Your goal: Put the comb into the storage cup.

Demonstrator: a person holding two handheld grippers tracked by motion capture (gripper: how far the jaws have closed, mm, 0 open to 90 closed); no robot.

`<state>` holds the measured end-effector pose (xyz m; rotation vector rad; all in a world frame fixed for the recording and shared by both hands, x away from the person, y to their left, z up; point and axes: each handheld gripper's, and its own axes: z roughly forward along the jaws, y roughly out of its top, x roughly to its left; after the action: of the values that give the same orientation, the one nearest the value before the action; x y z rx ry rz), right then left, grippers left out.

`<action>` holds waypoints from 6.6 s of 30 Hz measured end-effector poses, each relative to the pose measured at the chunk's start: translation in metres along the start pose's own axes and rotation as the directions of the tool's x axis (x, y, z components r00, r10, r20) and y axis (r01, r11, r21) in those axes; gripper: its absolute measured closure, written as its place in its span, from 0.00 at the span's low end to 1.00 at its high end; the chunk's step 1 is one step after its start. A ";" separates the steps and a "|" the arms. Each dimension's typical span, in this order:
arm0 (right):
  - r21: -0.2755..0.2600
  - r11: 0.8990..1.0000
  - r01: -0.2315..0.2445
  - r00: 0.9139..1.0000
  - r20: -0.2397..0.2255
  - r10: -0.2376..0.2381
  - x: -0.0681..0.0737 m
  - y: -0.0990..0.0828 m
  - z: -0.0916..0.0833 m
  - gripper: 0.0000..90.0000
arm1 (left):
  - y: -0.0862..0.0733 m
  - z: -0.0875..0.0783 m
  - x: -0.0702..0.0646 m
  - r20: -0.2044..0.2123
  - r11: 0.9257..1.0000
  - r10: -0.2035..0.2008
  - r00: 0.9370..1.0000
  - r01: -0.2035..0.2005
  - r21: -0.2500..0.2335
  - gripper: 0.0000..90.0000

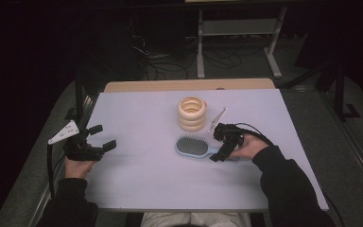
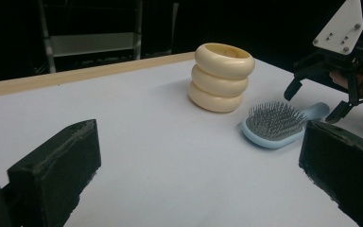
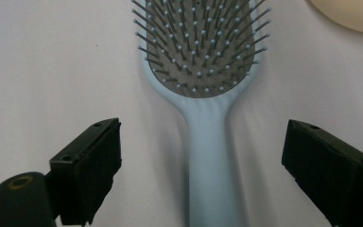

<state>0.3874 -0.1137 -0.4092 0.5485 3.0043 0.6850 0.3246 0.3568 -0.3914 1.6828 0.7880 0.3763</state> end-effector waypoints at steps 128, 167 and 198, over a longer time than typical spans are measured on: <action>-0.184 0.976 0.119 0.978 0.189 -0.084 0.017 0.043 -0.102 0.76 | 0.030 0.013 -0.011 0.043 0.997 0.016 0.999 -0.020 0.077 0.00; -0.255 0.949 0.184 0.976 0.161 -0.146 0.026 0.096 -0.114 0.76 | 0.102 0.074 -0.029 0.150 0.991 -0.129 0.980 0.133 -0.020 0.01; -0.302 0.931 0.205 0.969 0.195 -0.150 0.021 0.107 -0.098 0.76 | 0.114 0.128 -0.059 0.222 0.964 -0.259 0.940 0.265 0.002 0.06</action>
<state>0.3943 -0.0575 -0.2739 0.2958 2.6645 1.0271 0.3961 0.2132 -0.3075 1.5373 0.8232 0.0133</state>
